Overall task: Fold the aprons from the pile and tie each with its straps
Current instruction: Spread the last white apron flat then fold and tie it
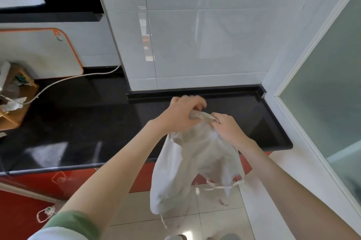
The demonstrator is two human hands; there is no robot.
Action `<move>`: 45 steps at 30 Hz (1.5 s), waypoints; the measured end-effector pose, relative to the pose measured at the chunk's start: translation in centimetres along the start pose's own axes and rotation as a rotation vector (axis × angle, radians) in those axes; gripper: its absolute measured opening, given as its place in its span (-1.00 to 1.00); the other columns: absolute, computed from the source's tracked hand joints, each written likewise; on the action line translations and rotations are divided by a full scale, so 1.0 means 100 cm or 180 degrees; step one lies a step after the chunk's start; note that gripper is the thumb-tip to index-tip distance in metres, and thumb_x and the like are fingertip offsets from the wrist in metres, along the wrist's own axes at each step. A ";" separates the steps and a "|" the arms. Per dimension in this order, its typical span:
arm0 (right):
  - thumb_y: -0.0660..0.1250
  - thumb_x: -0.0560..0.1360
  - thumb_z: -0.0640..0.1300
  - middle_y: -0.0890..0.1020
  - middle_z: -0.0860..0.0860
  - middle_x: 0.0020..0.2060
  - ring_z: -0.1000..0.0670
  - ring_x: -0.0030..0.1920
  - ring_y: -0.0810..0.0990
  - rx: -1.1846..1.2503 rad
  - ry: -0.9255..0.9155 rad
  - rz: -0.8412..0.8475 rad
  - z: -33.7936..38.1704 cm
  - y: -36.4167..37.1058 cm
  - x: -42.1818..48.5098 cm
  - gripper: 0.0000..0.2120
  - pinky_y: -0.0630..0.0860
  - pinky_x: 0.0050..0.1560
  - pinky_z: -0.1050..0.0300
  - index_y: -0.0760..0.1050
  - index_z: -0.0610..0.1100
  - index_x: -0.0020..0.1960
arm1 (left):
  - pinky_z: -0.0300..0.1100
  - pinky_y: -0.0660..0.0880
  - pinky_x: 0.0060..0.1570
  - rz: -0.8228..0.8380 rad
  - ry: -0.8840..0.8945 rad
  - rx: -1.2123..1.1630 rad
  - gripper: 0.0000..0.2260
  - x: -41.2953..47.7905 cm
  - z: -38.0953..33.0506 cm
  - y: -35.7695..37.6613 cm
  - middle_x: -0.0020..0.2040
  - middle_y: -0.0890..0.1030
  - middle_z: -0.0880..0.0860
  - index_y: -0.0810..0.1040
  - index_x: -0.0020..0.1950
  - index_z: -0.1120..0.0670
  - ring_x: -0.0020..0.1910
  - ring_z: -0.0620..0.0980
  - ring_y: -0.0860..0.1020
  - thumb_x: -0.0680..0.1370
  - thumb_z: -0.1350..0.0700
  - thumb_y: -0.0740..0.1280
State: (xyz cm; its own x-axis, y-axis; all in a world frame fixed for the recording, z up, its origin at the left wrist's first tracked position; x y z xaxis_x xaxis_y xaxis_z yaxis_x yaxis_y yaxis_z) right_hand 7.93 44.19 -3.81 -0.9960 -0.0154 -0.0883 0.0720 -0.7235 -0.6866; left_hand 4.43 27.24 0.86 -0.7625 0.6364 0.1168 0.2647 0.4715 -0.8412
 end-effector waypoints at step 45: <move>0.18 0.55 -0.36 0.59 -0.19 -0.07 -0.18 -0.10 0.56 -0.0651 0.1464 -0.1067 -0.092 -0.022 -0.030 -0.85 0.56 -0.11 -0.01 0.50 -0.26 0.04 | -0.13 0.46 -0.38 -0.0650 -0.2592 -0.0350 -0.84 -0.086 0.111 0.036 -0.23 0.57 0.18 0.40 -0.12 0.14 -0.36 0.10 0.64 0.59 0.28 0.08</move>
State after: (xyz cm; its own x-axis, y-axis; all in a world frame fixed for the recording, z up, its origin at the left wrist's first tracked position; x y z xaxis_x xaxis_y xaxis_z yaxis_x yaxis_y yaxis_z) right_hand 11.28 52.20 -8.63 -0.8442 0.5236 -0.1147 -0.1876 -0.4891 -0.8518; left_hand 5.35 16.67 -9.05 -0.9777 -0.0862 -0.1914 0.0994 0.6129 -0.7839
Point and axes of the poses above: each hand's wrist, its own x-axis towards the middle knuckle, its own y-axis out of the palm, z = x × y, the point moved 3 cm from there along x, towards the middle knuckle
